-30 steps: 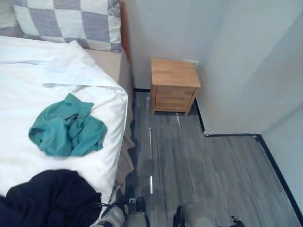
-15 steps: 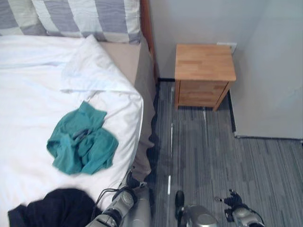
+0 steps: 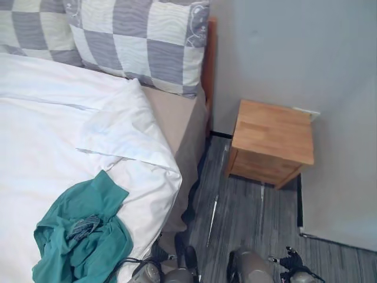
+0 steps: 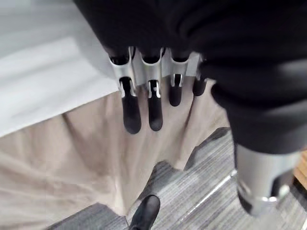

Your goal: Tidy up the quilt and then pick up the clothes from the bed and put them into the laundry hamper.

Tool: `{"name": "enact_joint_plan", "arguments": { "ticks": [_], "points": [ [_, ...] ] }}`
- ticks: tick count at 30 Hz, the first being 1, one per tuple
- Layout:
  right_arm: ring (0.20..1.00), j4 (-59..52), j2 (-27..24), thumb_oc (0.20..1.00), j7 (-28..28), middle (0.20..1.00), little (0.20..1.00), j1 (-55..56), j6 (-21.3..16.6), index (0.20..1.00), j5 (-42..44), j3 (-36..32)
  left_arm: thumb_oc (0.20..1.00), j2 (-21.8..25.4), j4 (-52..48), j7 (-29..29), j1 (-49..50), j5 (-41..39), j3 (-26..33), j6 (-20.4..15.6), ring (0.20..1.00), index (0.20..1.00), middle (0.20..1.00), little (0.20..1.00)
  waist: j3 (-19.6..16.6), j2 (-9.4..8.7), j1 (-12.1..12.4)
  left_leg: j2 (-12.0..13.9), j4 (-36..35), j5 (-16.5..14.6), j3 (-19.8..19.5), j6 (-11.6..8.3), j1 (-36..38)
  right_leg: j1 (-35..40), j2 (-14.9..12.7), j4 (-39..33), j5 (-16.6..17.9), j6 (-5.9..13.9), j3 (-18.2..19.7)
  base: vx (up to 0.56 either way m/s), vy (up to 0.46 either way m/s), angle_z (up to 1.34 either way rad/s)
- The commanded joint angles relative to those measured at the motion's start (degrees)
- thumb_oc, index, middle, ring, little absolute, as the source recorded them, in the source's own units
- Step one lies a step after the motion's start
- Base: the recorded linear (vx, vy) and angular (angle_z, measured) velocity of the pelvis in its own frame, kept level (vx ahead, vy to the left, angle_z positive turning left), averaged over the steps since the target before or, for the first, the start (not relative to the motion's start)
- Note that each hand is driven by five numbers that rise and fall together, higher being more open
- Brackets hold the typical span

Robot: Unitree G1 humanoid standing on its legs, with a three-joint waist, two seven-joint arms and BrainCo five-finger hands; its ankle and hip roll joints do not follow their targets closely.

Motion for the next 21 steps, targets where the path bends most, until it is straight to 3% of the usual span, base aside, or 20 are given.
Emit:
{"name": "enact_joint_plan", "arguments": {
  "ticks": [1,2,3,4,5,6,10,12,16,18,19,20,21],
  "points": [
    [1.000,-3.8,-3.7,1.000,-1.7,1.000,1.000,-2.6,-1.4,1.000,1.1,-2.0,1.000,5.5,0.9,3.9,-2.4,0.6,2.7,0.3,1.000,1.000,1.000,1.000,1.3,0.23,-0.3,0.7,2.7,-4.3,-0.5,-7.77,1.6,8.4,3.0,-21.8,8.8,1.05,1.0,0.31,-0.209,0.81],
    [1.000,-5.9,-4.6,1.000,-2.1,1.000,1.000,-2.9,-1.5,1.000,0.7,-2.0,1.000,5.8,0.9,4.1,-2.5,0.5,2.9,0.1,1.000,1.000,1.000,1.000,1.0,-0.08,-0.6,0.6,2.6,-4.8,-2.3,-7.97,2.0,8.2,3.2,-25.9,9.4,1.14,3.4,0.30,-0.208,0.87],
    [1.000,-5.9,-4.6,1.000,-2.1,1.000,1.000,-2.9,-1.5,1.000,0.7,-2.0,1.000,5.8,0.9,4.1,-2.5,0.5,3.0,0.1,1.000,1.000,1.000,1.000,0.9,-0.04,-0.7,0.6,2.6,-4.6,-2.3,-8.00,1.7,8.2,3.2,-26.3,9.8,1.12,3.4,0.22,-0.146,1.12],
    [1.000,-7.7,-5.3,1.000,-2.5,1.000,1.000,-3.0,-1.8,1.000,0.2,-2.1,1.000,5.8,1.1,4.2,-2.8,0.4,3.1,-0.1,1.000,1.000,1.000,1.000,0.8,-0.32,-1.2,0.4,2.8,-5.1,-4.7,-8.14,2.0,7.7,3.6,-28.9,10.5,1.43,7.4,0.35,-0.254,1.52],
    [1.000,-16.8,-8.6,1.000,-3.2,1.000,1.000,-1.5,-2.4,1.000,-3.6,-2.0,1.000,6.4,1.2,4.2,-3.4,1.0,3.5,-0.4,1.000,1.000,1.000,1.000,1.0,-1.06,-2.3,0.3,3.5,-6.9,-10.3,-8.83,2.9,6.4,4.3,-31.5,12.3,3.42,17.7,0.45,-0.359,1.60],
    [1.000,-21.4,-10.7,1.000,-3.7,1.000,1.000,-1.0,-2.9,1.000,-5.4,-2.4,1.000,7.0,0.7,4.4,-3.2,1.2,3.9,-0.5,1.000,1.000,1.000,1.000,1.0,-1.51,-2.3,0.3,3.8,-7.1,-12.3,-9.36,2.8,5.7,4.0,-32.2,13.5,3.96,20.4,0.41,-0.390,1.56],
    [1.000,-34.8,-17.5,1.000,-4.3,1.000,1.000,-1.2,-4.6,1.000,-10.0,-5.2,1.000,8.4,-0.1,4.9,-0.8,0.4,6.0,-1.5,1.000,1.000,1.000,1.000,0.8,-2.65,-1.3,0.7,5.3,-8.8,-18.1,-10.77,3.2,8.8,0.5,-34.6,13.0,3.34,17.1,0.17,-0.286,1.86],
    [1.000,-40.9,-24.5,1.000,-4.1,1.000,1.000,-7.0,-5.4,1.000,-13.4,-5.6,1.000,8.3,0.1,5.4,3.2,-2.1,8.6,-2.5,1.000,1.000,1.000,1.000,-0.4,-2.52,1.1,3.3,5.4,-7.3,-21.7,-12.72,1.4,11.3,0.7,-37.4,12.8,2.63,13.4,0.19,-0.493,1.32],
    [1.000,-42.9,-28.5,1.000,-4.4,1.000,1.000,-12.4,-5.5,1.000,-15.1,-4.3,1.000,8.0,0.7,5.7,4.9,-3.4,9.6,-2.6,1.000,1.000,1.000,1.000,-0.8,-1.89,2.5,5.1,3.9,-5.3,-23.4,-14.10,0.5,12.7,1.3,-39.2,12.2,1.38,10.6,0.06,-0.217,0.82],
    [1.000,-41.3,-32.8,1.000,-5.8,1.000,1.000,-16.7,-5.1,1.000,-14.6,-4.6,1.000,7.3,0.9,6.1,4.3,-4.0,9.2,-2.0,1.000,1.000,1.000,1.000,-0.2,-1.46,3.3,6.9,3.5,-2.5,-19.1,-14.95,-3.7,14.8,-0.4,-41.4,10.8,1.24,4.5,-0.01,-0.278,0.44],
    [1.000,-41.3,-34.5,1.000,-6.2,1.000,1.000,-16.4,-4.9,1.000,-14.3,-5.2,1.000,7.3,0.9,5.9,3.5,-3.7,8.9,-1.7,1.000,1.000,1.000,1.000,0.1,-1.73,2.4,7.8,4.8,-2.2,-10.3,-14.48,-5.5,15.5,-1.5,-41.5,10.3,1.56,1.4,-0.07,-0.132,1.46],
    [1.000,-41.3,-34.5,1.000,-6.2,1.000,1.000,-16.5,-4.9,1.000,-14.3,-5.2,1.000,7.3,0.9,5.9,3.5,-3.7,8.9,-1.7,1.000,1.000,1.000,1.000,0.1,-1.74,2.4,7.7,4.8,-2.0,-10.3,-14.47,-5.8,15.3,-1.5,-41.5,10.5,1.58,1.4,-0.19,-0.206,2.62],
    [1.000,-40.9,-37.2,1.000,-7.2,1.000,1.000,-17.5,-3.7,1.000,-15.1,-6.1,1.000,8.6,-0.8,5.1,2.5,-2.8,8.2,-1.5,1.000,1.000,1.000,1.000,0.6,-2.28,1.4,8.8,9.1,-3.3,4.8,-14.13,-6.6,15.7,-2.7,-41.7,10.7,1.31,-4.4,-0.21,-0.211,2.43]
  ]
}}
